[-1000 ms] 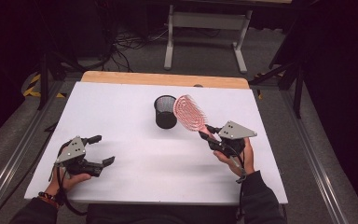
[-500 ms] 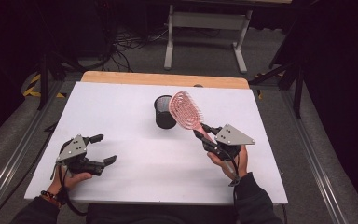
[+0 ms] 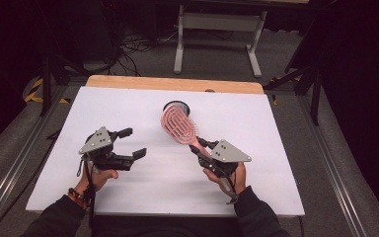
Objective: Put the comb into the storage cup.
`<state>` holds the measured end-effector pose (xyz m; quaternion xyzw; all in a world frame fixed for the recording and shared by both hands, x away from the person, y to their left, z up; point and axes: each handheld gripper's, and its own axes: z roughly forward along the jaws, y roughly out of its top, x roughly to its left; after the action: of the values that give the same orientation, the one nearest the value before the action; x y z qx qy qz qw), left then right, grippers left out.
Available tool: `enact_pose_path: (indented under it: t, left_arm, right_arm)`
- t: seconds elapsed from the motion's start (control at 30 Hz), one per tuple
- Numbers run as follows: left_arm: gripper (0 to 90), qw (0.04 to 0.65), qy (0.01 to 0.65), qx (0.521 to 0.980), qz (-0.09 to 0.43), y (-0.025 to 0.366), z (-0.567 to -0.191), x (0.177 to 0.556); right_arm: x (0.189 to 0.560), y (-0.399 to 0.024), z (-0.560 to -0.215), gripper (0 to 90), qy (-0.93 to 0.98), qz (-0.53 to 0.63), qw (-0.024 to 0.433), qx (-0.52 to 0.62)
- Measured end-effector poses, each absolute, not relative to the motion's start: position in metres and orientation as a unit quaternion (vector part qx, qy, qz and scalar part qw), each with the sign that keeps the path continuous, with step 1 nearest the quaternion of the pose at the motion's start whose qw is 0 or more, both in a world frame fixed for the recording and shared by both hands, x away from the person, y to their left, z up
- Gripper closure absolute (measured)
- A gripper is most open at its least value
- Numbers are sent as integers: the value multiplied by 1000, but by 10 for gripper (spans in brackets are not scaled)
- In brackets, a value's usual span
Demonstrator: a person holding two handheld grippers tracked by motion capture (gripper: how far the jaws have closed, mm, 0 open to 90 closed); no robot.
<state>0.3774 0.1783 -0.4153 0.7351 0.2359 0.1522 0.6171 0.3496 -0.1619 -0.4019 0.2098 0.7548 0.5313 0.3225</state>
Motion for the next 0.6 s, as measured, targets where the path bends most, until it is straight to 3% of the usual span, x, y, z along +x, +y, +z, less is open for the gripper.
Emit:
enact_pose_path:
  t: [0.3,0.6]
  left_arm:
    - [116,656,241,706,114,143,-403,386]
    - [244,676,248,685,110,123,-398,386]
  right_arm:
    - [343,-136,-413,696,768,515,328,195]
    - [343,-129,-423,696,764,510,339,203]
